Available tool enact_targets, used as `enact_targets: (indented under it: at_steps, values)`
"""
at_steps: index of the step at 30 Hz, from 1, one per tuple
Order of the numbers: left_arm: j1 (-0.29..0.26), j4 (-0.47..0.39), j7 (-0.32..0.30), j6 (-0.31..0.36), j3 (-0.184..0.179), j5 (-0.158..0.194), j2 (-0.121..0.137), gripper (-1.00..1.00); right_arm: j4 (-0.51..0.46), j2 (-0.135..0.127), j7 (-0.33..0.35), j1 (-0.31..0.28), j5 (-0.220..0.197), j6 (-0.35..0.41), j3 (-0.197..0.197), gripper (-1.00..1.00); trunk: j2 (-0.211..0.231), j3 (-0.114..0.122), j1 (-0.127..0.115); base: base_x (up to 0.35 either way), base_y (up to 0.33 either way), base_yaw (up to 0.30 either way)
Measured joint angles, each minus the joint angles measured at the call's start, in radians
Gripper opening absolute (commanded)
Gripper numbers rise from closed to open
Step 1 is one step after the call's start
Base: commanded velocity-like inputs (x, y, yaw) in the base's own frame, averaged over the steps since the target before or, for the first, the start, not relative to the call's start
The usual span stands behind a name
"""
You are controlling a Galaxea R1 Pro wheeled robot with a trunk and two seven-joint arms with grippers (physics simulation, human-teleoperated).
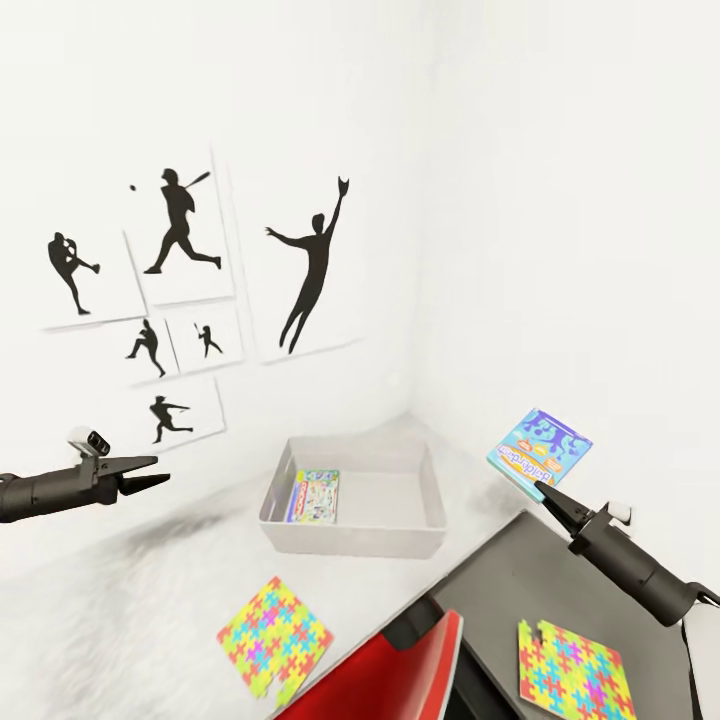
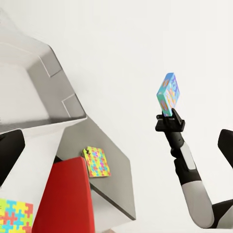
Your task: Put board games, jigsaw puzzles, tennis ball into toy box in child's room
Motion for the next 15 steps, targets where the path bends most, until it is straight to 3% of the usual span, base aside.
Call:
enact_targets:
  at_steps: [10, 15]
  values:
    - [0.000, 0.000, 0.000, -0.001, 0.000, -0.001, 0.000, 1.00, 0.000, 0.000, 0.001, 0.000, 0.000, 0.000, 0.000, -1.00, 0.000, 0.000, 0.000, 0.053, 0.000, 0.008]
    - [0.000, -0.001, 0.000, -0.001, 0.000, -0.001, 0.000, 1.00, 0.000, 0.000, 0.001, 0.000, 0.001, -0.001, 0.000, -1.00, 0.000, 0.000, 0.000, 0.070, 0.000, 0.215]
